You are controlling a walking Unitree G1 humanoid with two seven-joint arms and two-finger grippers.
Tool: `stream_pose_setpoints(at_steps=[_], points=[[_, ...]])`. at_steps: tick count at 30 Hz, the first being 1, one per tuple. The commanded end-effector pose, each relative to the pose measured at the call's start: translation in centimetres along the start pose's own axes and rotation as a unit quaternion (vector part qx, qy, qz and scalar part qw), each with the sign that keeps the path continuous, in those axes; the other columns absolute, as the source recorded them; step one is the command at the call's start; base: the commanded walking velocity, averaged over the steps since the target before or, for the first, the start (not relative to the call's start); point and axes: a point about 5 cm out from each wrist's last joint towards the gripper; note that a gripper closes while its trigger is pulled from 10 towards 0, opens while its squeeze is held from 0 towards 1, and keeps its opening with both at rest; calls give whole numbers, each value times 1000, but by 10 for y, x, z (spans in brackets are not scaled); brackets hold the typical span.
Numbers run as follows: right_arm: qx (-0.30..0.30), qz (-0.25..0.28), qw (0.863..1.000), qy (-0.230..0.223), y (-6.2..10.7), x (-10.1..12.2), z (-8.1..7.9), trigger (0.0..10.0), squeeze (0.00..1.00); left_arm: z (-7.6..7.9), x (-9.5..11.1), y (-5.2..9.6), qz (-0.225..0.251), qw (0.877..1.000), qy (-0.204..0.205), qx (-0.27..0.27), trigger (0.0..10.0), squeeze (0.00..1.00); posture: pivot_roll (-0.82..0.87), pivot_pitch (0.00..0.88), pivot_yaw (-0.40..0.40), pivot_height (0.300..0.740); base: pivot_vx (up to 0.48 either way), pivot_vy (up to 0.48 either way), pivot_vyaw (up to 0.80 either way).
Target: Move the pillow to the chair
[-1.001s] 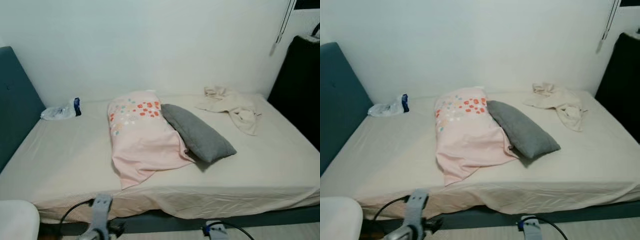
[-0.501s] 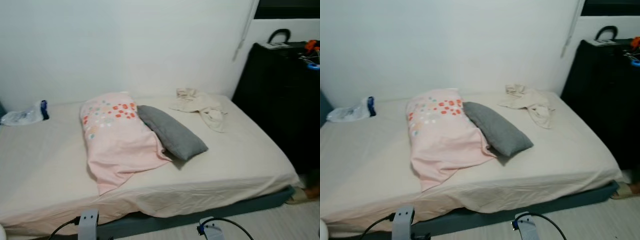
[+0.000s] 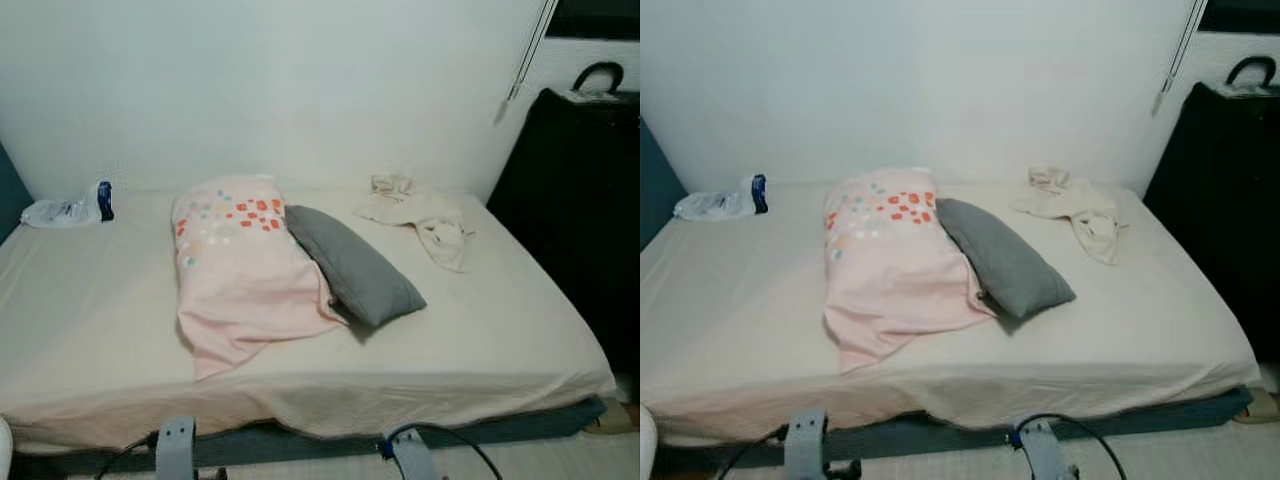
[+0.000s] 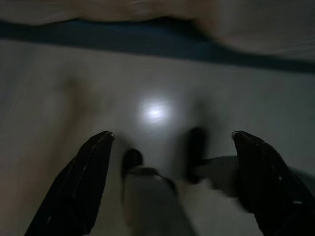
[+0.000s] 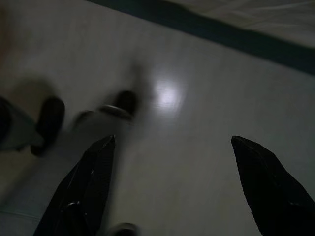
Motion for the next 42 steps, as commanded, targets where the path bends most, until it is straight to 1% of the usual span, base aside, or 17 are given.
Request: stream_pose_setpoints(at_steps=[1,2,3,5,13,23,31,41,42], points=[[10,-6,1000,14,0,-4,-6,10000,0,-8,-10,3,-18,1000,-3,12,10000,0,16,0,-56,740,0,-439,0],[10,-6,1000,14,0,-4,-6,10000,0,-8,-10,3,-18,1000,-3,12,10000,0,16,0,-56,740,0,-439,0],[11,-14,1000,24,0,-9,-6,10000,0,-8,-14,4,-22,1000,-5,13,10000,0,14,0,-55,740,0,0,0],[10,-20,999,30,1,-13,-6,10000,0,-9,-17,4,-29,999,-10,13,10000,0,12,0,-50,740,0,0,0],[10,-33,999,28,2,-25,-11,10000,0,-13,-23,6,-40,999,-17,15,10000,0,12,0,-34,740,0,0,0],[10,-40,999,25,2,-31,-15,10000,0,-12,-26,7,-47,999,-25,8,10000,0,7,0,-28,740,0,0,0],[7,-41,999,29,3,-32,-12,10000,0,-9,-29,7,-51,998,-23,2,10000,0,11,0,-40,740,0,-464,0],[6,-45,998,53,3,-31,-8,10000,0,-9,-33,8,-57,998,-24,1,10000,0,17,0,-48,740,0,-478,0],[6,-46,997,61,3,-31,-7,10000,0,-10,-35,8,-58,998,-22,7,10000,0,20,0,-49,740,0,0,0]])
Point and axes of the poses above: a point about 5 cm out from each wrist's last joint towards the gripper, its own y axis pointing back from the gripper into the wrist, its own x axis along the axis of the wrist's last joint, z = x × y, and after that the axes turned 10 degrees about y, right-handed
